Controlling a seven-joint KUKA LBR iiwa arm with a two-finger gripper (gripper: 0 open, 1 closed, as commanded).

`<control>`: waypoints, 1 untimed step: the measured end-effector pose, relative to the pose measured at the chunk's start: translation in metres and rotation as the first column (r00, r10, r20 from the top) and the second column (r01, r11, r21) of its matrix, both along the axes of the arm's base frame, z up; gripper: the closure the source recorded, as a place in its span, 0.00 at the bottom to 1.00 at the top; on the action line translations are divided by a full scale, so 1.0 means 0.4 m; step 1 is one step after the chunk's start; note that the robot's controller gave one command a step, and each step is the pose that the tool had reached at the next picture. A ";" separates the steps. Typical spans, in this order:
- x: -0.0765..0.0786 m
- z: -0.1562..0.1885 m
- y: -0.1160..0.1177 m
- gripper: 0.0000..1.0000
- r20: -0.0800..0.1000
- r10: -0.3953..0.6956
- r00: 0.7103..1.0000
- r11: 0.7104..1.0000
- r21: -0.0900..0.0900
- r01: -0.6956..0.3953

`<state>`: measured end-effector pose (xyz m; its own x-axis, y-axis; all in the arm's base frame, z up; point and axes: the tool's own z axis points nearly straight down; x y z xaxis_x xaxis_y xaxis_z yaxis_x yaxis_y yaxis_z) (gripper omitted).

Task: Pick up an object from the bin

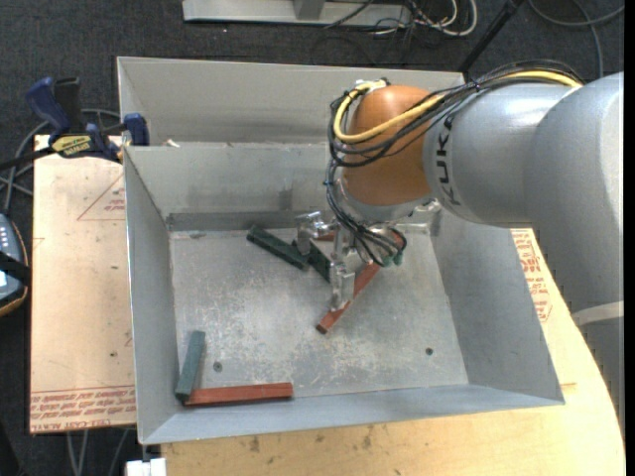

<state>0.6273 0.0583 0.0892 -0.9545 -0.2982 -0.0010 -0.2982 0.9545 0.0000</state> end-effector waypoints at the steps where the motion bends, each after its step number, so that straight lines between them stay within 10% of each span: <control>1: 0.015 -0.038 -0.125 0.00 0.003 0.001 1.000 1.000 0.002 -0.001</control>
Offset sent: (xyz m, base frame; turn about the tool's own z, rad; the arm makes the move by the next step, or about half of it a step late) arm 0.0042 -0.0481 -0.0166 -0.0077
